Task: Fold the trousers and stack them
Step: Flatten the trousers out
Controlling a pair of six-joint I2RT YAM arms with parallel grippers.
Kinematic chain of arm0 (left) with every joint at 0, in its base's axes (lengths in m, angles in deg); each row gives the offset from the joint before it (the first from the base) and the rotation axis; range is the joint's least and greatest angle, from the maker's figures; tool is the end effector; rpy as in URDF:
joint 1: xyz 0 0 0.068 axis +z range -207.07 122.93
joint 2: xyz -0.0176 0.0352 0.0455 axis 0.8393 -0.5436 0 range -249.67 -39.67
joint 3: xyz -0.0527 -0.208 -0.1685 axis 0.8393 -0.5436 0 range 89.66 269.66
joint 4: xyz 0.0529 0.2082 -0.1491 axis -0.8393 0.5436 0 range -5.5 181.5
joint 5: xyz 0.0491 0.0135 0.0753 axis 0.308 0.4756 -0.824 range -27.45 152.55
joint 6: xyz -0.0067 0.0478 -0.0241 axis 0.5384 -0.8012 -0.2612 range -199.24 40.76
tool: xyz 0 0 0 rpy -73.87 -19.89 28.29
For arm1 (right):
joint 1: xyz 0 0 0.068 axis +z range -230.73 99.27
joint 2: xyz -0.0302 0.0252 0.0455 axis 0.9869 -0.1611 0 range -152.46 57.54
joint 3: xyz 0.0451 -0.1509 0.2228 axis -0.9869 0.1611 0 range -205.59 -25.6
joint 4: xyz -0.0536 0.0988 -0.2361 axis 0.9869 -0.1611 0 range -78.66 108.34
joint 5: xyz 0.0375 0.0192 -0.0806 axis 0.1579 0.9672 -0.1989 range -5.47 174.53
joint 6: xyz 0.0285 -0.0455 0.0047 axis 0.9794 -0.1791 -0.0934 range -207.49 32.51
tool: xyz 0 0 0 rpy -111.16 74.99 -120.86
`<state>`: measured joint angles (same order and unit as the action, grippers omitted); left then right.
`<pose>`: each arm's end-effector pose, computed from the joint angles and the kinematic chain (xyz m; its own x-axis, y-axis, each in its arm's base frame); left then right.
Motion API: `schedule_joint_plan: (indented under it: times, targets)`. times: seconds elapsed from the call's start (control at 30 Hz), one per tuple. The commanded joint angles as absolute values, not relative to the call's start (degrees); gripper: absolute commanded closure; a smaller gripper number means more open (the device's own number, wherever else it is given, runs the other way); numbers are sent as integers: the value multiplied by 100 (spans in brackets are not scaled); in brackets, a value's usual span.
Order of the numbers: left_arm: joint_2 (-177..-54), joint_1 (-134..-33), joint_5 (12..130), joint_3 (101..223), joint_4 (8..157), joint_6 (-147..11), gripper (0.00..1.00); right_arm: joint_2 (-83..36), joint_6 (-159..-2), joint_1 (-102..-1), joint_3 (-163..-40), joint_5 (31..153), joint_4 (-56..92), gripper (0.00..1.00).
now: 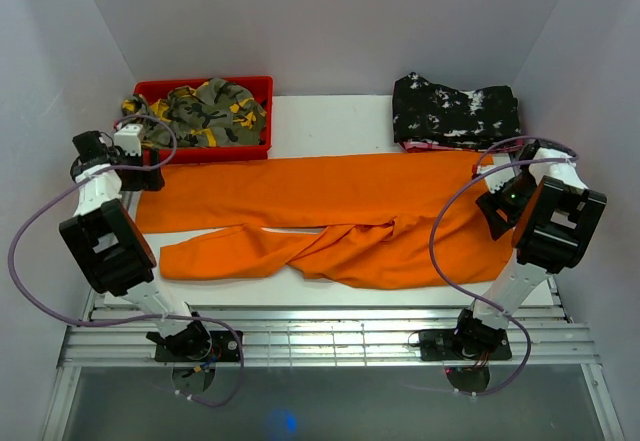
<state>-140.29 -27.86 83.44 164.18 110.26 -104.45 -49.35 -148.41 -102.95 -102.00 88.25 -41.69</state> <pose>0.3391 0.1750 0.2347 -0.7333 0.0459 -0.6783 0.0538 0.9985 0.0093 0.3133 -0.1255 0.1840 -0.7801 -0.6234 -0.0523 -0.6254 0.7793 0.0394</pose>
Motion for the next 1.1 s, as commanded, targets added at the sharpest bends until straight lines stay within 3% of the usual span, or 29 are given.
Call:
schedule_joint_plan:
  times: [0.0,0.07,0.1,0.17,0.2,0.33,0.5,0.67,0.87,0.93,1.03,1.07]
  targets:
    - [-12881,-2676,9637,16585,12946,-12039,2,-4583,-15261,-10349,-10724,9472,-5020,27]
    - [-12661,-2439,10182,16734,14504,-13495,2,-4381,-15619,-10358,-10716,9533,-5293,27]
    - [-12634,-2342,10349,16735,15071,-13505,2,-4310,-15735,-10358,-10664,9534,-5364,26]
    - [-12598,-2218,10282,16578,16484,-15309,7,-4178,-15937,-10349,-10514,9464,-5452,25]
    - [-12276,-2105,9959,15898,16483,-16107,12,-4073,-16173,-10349,-10261,9377,-5479,25]
    - [-11589,-2016,9569,14901,16475,-17807,12,-4019,-16334,-10349,-9926,9104,-5435,24]
    - [-10964,-2059,9754,14030,16194,-19101,5,-3984,-16299,-10305,-9548,8919,-5163,19]
    - [-10700,-2331,9726,12923,15334,-19394,2,-4046,-16220,-10279,-9415,8919,-4996,15]
    - [-10278,-3219,9666,11885,13023,-18244,3,-4177,-16149,-10235,-9485,8875,-4881,13]
    - [-10339,-3333,9622,11840,12872,-18199,8,-4221,-16114,-10217,-9433,8778,-4776,14]
    - [-10436,-3343,9683,12094,12853,-17936,42,-4344,-16000,-10217,-9319,8489,-4355,17]
    - [-10540,-3343,9727,12234,12984,-17874,58,-4397,-15956,-10217,-9275,8479,-4232,17]
